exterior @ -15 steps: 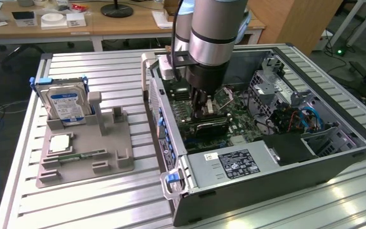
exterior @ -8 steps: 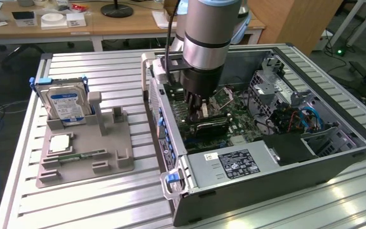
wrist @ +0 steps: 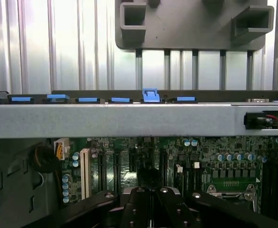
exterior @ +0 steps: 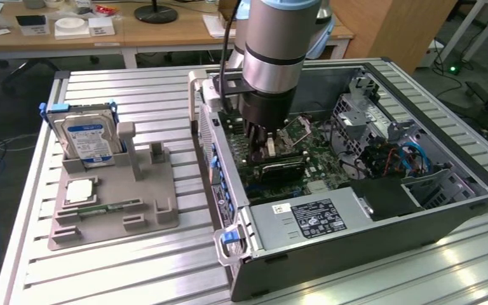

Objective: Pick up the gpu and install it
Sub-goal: 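Press down on the gpu until it lock into place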

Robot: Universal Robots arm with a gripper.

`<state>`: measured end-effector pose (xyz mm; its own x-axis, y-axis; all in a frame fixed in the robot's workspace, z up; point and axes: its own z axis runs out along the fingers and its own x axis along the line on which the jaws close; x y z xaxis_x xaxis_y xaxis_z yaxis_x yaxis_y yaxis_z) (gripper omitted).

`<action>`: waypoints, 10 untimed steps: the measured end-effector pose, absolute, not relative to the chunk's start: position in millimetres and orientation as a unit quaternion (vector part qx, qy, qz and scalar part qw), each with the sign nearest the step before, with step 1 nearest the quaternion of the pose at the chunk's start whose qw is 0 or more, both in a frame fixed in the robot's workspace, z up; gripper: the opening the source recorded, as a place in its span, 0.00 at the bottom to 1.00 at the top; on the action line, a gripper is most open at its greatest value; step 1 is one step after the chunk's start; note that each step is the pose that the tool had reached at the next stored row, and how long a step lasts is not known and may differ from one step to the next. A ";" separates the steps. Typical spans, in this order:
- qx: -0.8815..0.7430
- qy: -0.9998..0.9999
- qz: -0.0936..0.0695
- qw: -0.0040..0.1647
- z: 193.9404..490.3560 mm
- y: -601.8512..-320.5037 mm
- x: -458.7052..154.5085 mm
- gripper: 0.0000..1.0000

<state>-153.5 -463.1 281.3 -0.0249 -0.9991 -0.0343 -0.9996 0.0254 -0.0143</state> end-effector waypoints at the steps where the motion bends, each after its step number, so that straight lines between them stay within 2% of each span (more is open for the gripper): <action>1: -0.698 0.716 0.007 0.017 281.3 -463.1 -153.5 0.12; 10: -0.698 0.716 0.007 0.017 273.1 -457.9 -155.0 0.12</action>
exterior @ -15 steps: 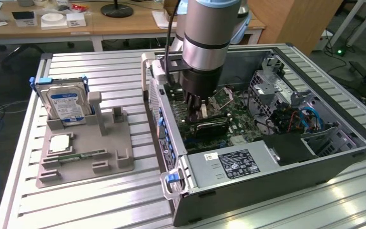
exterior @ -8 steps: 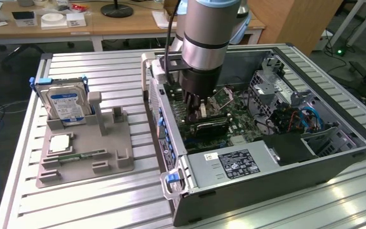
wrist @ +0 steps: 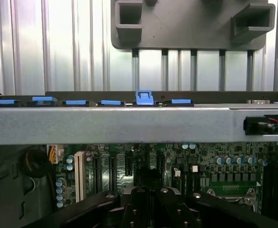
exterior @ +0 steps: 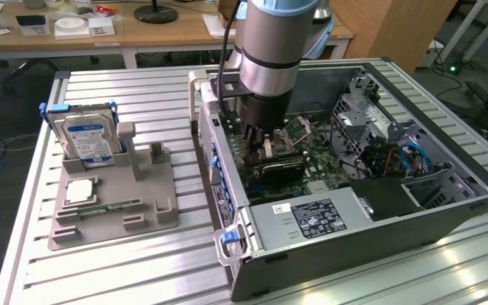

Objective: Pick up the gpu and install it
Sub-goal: 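Press down on the gpu until it lock into place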

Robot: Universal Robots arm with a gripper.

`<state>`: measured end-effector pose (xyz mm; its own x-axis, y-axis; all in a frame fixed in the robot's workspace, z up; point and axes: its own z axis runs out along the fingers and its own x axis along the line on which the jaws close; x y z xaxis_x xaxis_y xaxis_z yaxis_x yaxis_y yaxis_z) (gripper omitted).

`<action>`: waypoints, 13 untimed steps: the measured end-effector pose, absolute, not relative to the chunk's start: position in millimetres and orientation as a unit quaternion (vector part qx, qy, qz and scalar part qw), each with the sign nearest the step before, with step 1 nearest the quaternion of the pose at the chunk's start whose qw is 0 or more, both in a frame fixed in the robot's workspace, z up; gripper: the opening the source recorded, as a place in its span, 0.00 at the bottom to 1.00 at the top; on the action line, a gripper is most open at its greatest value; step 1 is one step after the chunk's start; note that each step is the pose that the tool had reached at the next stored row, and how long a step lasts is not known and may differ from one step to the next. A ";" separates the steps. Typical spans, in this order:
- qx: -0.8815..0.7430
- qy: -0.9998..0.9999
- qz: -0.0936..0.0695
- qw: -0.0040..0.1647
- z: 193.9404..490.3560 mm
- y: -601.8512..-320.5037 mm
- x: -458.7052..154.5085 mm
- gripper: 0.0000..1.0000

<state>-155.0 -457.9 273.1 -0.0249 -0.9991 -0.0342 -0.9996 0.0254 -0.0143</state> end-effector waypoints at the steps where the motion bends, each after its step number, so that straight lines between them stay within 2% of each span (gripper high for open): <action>1: -0.698 0.716 0.007 0.017 273.0 -457.8 -155.4 0.12; 13: -0.698 0.716 0.006 0.016 263.8 -457.1 -159.1 0.12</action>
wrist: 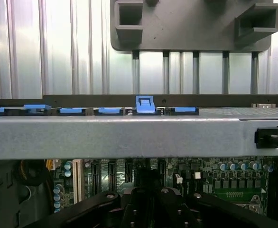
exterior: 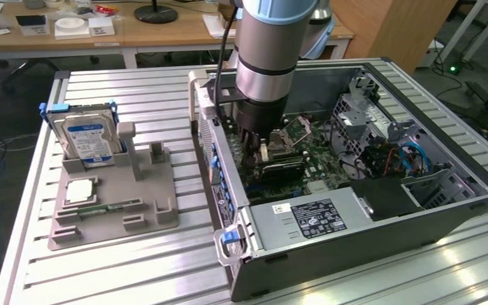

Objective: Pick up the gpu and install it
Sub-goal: 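Press down on the gpu until it lock into place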

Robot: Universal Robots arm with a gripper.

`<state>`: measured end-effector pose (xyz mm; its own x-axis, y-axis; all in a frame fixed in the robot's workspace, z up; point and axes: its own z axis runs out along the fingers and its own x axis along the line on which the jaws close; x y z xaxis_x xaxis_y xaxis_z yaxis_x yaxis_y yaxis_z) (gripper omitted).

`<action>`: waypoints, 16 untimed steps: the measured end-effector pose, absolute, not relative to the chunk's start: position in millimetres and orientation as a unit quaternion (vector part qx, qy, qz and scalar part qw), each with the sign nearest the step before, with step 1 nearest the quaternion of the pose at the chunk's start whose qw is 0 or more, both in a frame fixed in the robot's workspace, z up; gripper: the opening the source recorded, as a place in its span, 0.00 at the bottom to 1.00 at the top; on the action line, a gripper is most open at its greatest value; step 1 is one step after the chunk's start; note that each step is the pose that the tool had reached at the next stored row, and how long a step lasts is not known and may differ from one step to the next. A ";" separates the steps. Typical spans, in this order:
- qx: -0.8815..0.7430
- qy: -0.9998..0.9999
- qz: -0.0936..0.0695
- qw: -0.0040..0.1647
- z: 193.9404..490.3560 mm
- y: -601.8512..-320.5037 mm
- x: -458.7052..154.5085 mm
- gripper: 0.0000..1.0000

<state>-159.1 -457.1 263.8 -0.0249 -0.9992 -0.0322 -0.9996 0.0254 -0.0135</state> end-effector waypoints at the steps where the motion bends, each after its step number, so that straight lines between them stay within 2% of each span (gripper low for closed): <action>1: -0.698 0.716 0.006 0.016 263.5 -457.0 -159.1 0.12; 10: -0.698 0.716 0.007 0.017 262.8 -456.1 -159.1 0.12; 16: -0.698 0.716 0.007 0.017 279.0 -456.0 -159.2 0.12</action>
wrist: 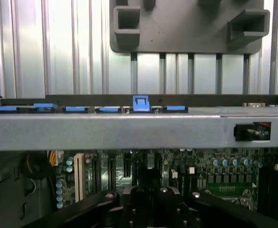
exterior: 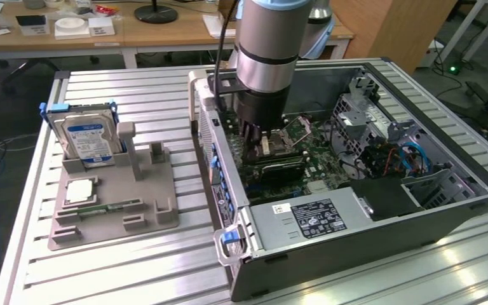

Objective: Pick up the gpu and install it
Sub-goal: 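Press down on the gpu until it lock into place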

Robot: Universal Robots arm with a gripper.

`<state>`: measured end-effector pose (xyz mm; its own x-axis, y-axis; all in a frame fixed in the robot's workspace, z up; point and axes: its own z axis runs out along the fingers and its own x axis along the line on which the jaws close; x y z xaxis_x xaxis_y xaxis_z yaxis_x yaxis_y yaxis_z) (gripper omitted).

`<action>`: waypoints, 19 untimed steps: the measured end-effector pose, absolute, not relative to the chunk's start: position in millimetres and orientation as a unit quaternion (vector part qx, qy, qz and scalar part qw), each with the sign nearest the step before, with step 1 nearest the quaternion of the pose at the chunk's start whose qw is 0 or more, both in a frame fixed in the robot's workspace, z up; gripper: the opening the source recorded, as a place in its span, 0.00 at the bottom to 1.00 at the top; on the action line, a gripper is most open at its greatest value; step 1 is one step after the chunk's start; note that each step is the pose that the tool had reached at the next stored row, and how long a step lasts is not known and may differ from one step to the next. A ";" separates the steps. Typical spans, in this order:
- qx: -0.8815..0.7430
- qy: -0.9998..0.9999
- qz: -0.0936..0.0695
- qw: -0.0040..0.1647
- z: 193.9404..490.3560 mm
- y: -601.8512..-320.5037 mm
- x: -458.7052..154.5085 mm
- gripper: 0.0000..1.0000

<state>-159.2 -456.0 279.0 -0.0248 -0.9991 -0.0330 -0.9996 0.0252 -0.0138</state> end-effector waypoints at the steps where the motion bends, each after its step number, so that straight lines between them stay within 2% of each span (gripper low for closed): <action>1: -0.698 0.716 0.007 0.017 278.9 -456.0 -159.1 0.12; 19: -0.699 0.715 0.007 0.017 278.4 -456.0 -129.4 0.12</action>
